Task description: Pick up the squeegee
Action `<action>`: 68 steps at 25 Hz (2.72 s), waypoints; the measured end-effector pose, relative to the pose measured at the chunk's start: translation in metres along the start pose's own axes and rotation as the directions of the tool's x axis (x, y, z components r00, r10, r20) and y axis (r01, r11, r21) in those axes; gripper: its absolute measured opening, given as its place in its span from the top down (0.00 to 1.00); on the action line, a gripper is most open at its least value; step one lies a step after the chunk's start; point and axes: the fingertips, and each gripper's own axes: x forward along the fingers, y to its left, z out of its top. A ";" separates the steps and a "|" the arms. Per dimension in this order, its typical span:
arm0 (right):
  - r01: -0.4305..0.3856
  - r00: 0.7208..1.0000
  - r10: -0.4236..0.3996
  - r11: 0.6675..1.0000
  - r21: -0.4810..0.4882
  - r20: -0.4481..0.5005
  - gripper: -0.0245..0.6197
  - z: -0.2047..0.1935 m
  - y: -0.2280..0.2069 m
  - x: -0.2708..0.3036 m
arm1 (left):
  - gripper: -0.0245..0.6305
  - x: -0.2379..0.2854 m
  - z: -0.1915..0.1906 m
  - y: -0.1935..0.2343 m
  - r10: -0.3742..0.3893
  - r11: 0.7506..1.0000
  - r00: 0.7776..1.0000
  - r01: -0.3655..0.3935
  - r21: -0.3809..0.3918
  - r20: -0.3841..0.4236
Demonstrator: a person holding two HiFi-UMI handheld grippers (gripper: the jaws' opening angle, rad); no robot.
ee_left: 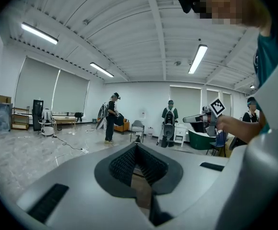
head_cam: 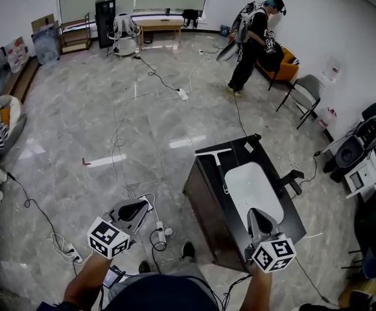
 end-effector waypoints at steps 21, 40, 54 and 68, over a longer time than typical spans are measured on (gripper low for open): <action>-0.098 0.990 0.090 0.992 -0.074 -0.107 0.95 -0.006 -0.142 0.168 | 0.95 0.112 -0.031 0.044 0.165 0.979 0.984 -0.171 -0.108 -0.070; -0.136 0.953 0.138 0.990 0.025 -0.270 0.95 -0.111 -0.180 0.241 | 0.95 0.155 -0.071 0.044 0.162 0.972 0.976 -0.183 -0.145 -0.146; -0.113 0.934 0.137 0.990 0.090 -0.330 0.95 -0.165 -0.210 0.252 | 0.95 0.195 -0.095 0.028 0.118 0.975 0.975 -0.149 -0.163 -0.188; -0.084 0.922 0.128 0.987 0.135 -0.366 0.95 -0.203 -0.241 0.255 | 0.95 0.230 -0.123 0.010 0.065 0.976 0.968 -0.112 -0.185 -0.244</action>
